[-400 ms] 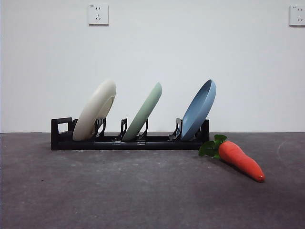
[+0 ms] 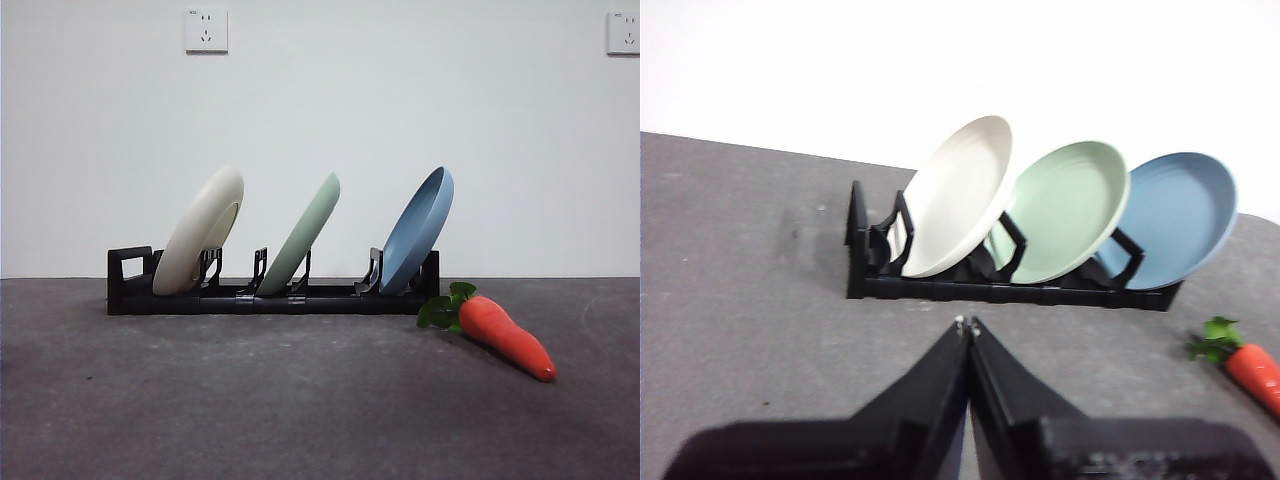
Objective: Take the green plate from the plate rack,put the plate on the table,take the carrot from the table,put the carrot in the plate
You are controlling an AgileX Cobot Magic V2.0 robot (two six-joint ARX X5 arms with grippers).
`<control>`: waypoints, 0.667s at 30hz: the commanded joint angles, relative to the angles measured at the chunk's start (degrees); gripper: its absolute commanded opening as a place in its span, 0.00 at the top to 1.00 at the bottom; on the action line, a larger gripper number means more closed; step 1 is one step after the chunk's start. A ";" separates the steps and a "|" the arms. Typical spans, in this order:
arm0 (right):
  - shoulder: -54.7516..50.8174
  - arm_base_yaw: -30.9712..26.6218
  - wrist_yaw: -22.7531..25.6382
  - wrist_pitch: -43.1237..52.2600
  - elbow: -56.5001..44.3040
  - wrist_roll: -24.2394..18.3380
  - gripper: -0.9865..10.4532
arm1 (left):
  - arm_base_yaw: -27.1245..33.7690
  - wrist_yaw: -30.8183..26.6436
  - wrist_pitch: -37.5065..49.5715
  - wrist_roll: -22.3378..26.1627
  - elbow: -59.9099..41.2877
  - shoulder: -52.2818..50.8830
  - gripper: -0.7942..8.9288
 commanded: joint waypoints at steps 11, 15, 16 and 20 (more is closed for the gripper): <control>19.21 0.17 -6.21 -21.53 23.93 -9.27 0.92 | 0.15 17.20 -13.18 6.05 19.54 15.21 0.93; 25.49 0.44 -8.24 -30.60 31.45 -16.00 0.92 | 0.15 20.92 -18.62 9.75 24.04 19.30 0.93; 26.82 0.52 -9.42 -32.41 32.98 -17.27 0.92 | 0.15 21.73 -19.85 10.67 24.92 20.11 0.93; 31.95 0.52 -16.00 -38.27 38.07 -21.20 0.92 | 0.13 25.27 -24.44 14.10 27.85 23.06 0.93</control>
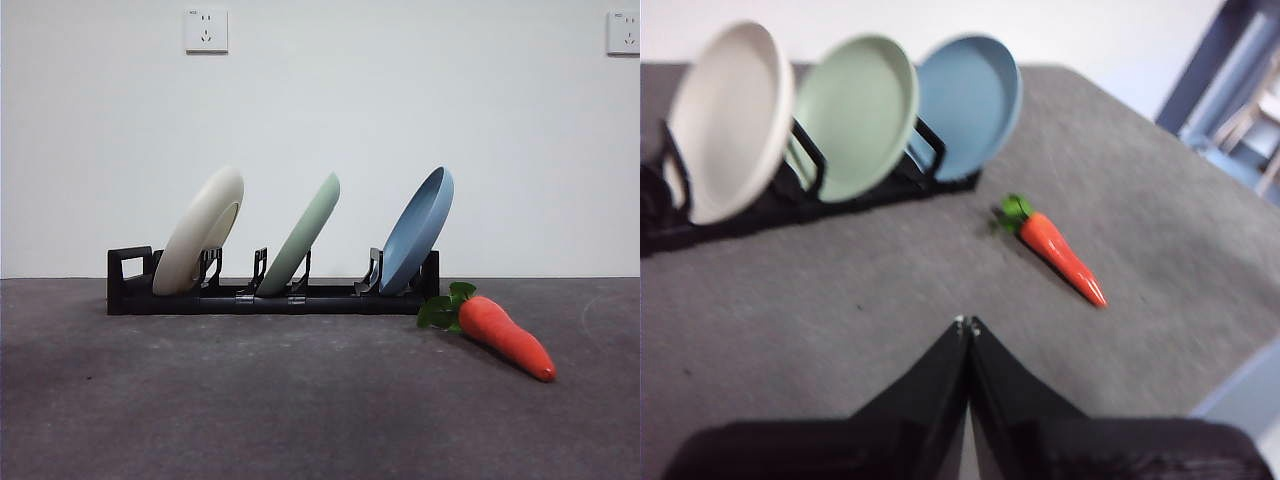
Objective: Take the green plate from the plate rack,put the plate on the table,take the carrot from the table,put the carrot in the plate
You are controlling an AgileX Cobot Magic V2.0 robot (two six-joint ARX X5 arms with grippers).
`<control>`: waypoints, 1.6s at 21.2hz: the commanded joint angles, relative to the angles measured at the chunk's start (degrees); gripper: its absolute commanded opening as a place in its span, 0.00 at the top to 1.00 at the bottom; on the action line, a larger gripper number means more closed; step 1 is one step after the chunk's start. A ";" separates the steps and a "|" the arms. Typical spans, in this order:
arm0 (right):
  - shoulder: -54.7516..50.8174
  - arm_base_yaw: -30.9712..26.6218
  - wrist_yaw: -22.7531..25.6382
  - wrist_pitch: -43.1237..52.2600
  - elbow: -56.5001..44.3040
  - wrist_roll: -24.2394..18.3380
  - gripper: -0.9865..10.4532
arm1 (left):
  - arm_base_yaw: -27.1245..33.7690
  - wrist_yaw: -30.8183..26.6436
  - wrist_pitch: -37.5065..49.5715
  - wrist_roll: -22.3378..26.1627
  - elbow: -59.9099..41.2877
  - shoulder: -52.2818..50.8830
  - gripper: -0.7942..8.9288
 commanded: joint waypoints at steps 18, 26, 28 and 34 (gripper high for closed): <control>5.11 0.13 -6.14 -2.43 2.14 -4.22 0.34 | -0.48 2.67 6.25 2.82 1.70 4.87 0.27; 5.11 0.13 -6.10 -2.43 2.14 -4.22 0.34 | -10.62 -3.50 17.22 3.17 12.48 24.72 0.27; 5.11 0.13 -6.10 -2.47 2.14 -4.22 0.34 | -14.60 -8.04 19.71 3.43 16.72 31.36 0.27; 6.75 0.13 -6.10 -2.49 2.14 -4.22 0.34 | -23.06 -18.27 22.88 6.05 31.95 53.02 0.27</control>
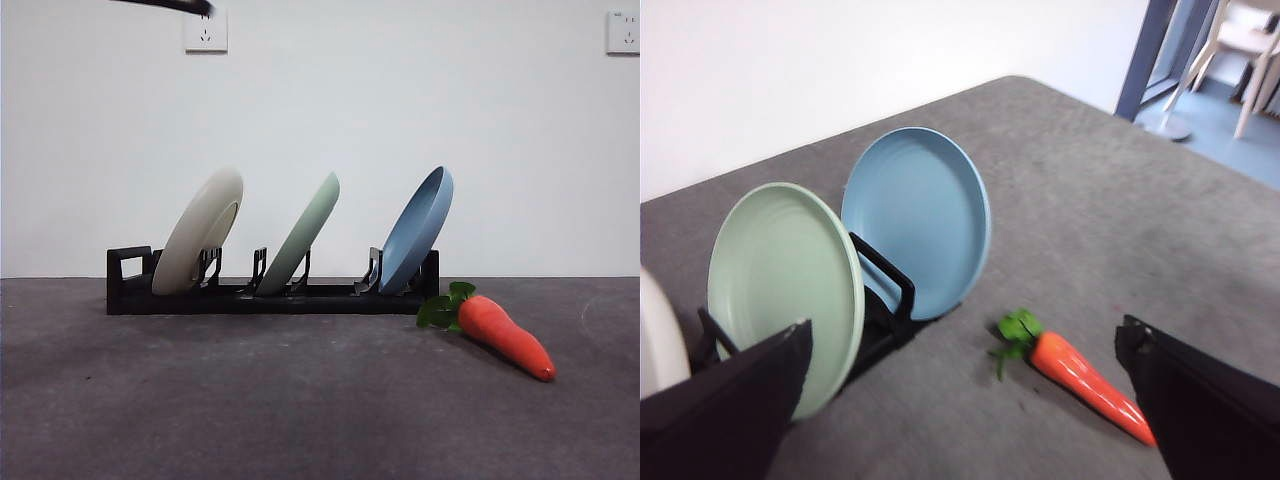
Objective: Take the green plate from the plate rack,put the plate on the table,take the carrot from the table,put the carrot in the plate
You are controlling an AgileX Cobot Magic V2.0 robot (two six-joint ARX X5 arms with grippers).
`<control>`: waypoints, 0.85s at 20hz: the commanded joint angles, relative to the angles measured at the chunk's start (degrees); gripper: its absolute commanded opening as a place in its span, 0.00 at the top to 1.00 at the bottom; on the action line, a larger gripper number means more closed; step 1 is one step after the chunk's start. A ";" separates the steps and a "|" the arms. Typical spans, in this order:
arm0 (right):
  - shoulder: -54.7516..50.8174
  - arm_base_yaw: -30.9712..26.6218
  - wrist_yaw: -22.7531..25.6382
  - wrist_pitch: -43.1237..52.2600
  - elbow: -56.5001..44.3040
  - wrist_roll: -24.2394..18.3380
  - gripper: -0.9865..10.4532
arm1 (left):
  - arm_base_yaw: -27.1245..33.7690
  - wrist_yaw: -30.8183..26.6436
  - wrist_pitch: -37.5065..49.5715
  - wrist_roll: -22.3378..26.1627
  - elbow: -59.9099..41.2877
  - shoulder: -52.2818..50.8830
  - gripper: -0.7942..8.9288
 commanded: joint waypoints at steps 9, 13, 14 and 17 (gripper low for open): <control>3.13 0.13 0.11 -0.79 0.04 -0.44 0.34 | -2.95 -9.66 6.19 3.41 19.43 30.16 0.27; 3.23 0.13 0.11 -1.49 0.04 -0.44 0.34 | -2.97 -11.32 11.17 3.41 19.56 35.78 0.27; 3.23 0.15 0.11 -1.49 0.04 -0.42 0.34 | -2.97 -11.37 11.74 3.41 19.56 36.85 0.27; 3.23 0.15 0.11 -1.49 0.04 -0.42 0.34 | -2.95 -13.05 13.14 3.39 19.56 40.00 0.28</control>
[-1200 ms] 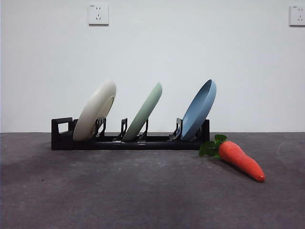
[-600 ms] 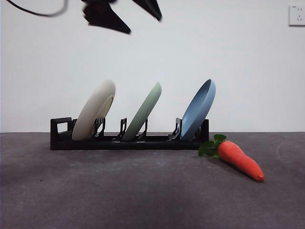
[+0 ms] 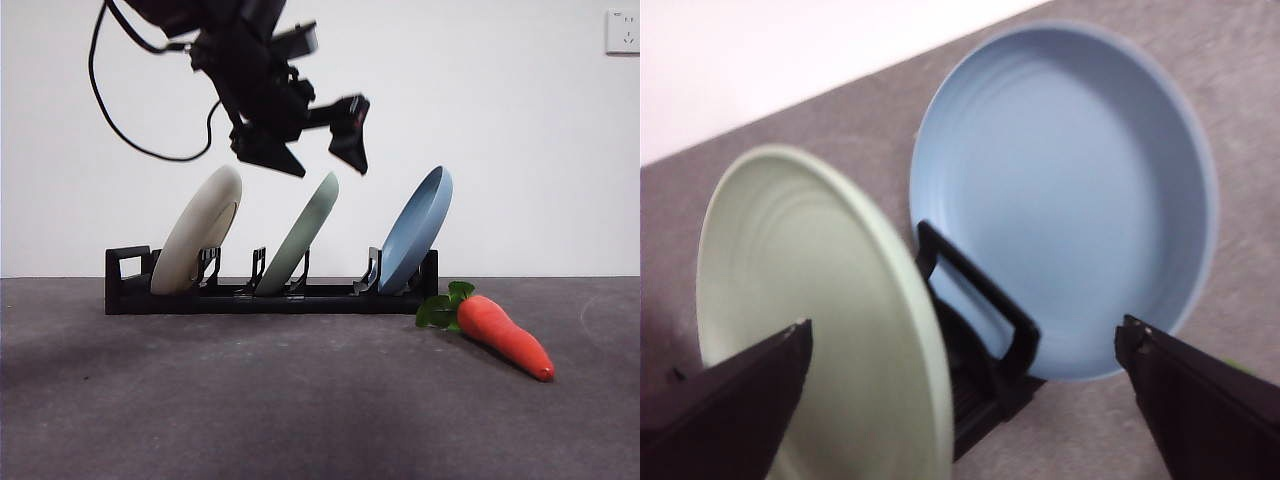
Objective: Take the green plate from the plate rack,put the plate on the table,take the carrot from the table,put the carrot in the plate
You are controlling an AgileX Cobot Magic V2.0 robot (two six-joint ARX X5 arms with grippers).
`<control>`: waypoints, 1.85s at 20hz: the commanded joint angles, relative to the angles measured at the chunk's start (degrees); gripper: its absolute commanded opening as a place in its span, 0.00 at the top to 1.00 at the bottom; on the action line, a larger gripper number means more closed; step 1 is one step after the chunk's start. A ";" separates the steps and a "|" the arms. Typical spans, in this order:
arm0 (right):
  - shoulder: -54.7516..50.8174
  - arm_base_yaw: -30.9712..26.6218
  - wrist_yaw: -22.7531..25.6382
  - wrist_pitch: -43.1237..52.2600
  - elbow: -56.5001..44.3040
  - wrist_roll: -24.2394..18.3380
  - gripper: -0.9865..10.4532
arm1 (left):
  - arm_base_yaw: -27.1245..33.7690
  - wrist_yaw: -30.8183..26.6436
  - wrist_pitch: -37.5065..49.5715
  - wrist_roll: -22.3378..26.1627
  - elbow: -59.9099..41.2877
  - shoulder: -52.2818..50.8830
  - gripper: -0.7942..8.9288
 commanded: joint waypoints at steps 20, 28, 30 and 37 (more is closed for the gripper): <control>0.07 0.13 0.07 0.04 0.04 -0.42 0.34 | -0.09 0.24 -0.44 0.07 -0.04 3.32 0.93; 0.07 0.15 0.09 0.04 0.04 -0.42 0.34 | 0.28 1.73 0.52 0.07 0.17 0.31 0.93; 0.07 0.15 0.09 0.09 0.04 -0.42 0.34 | 0.28 1.79 0.55 0.07 0.17 -1.55 0.93; 0.07 0.15 0.09 0.13 0.04 -0.42 0.34 | -1.09 7.80 -6.08 0.57 0.17 -11.21 0.93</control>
